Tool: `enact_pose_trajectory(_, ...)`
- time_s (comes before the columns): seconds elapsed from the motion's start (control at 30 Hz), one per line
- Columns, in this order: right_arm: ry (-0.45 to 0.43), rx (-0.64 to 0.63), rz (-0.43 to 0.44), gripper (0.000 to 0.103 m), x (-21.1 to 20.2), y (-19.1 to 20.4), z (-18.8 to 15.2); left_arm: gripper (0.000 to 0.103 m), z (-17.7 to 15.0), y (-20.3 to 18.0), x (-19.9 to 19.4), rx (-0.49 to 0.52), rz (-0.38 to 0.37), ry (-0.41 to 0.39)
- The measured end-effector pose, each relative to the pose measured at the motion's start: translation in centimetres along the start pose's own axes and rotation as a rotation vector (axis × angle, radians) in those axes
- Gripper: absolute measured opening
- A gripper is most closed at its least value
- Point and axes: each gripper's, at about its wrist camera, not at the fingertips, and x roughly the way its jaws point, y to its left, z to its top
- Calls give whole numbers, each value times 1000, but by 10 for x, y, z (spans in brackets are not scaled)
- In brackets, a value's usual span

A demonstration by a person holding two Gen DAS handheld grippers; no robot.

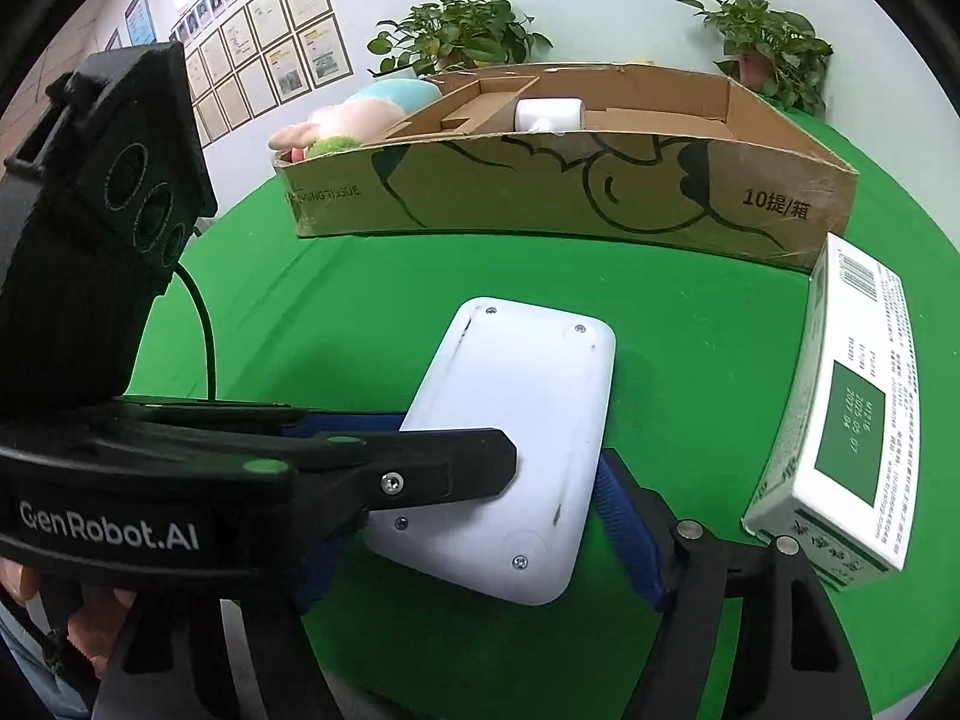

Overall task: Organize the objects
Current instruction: 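Lift the white device with the right gripper and carry it over the box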

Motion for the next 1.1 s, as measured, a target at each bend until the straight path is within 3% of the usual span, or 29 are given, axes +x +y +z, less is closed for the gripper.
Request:
enact_pose_trajectory(0.47, -113, -5, -25, 71, -41, 5, 8, 35, 14, -39, -25, 83, 27, -95)
enact_pose_trajectory(0.73, -206, -36, -59, 71, -71, 1, 43, 35, 53, -74, -41, 169, 35, -160)
enact_pose_trajectory(0.83, -253, -75, -106, 64, -83, 0, 63, 33, 68, -88, -47, 213, 60, -196)
enact_pose_trajectory(1.1, -316, -103, -135, 63, -102, -6, 101, 33, 94, -98, -61, 236, 42, -253)
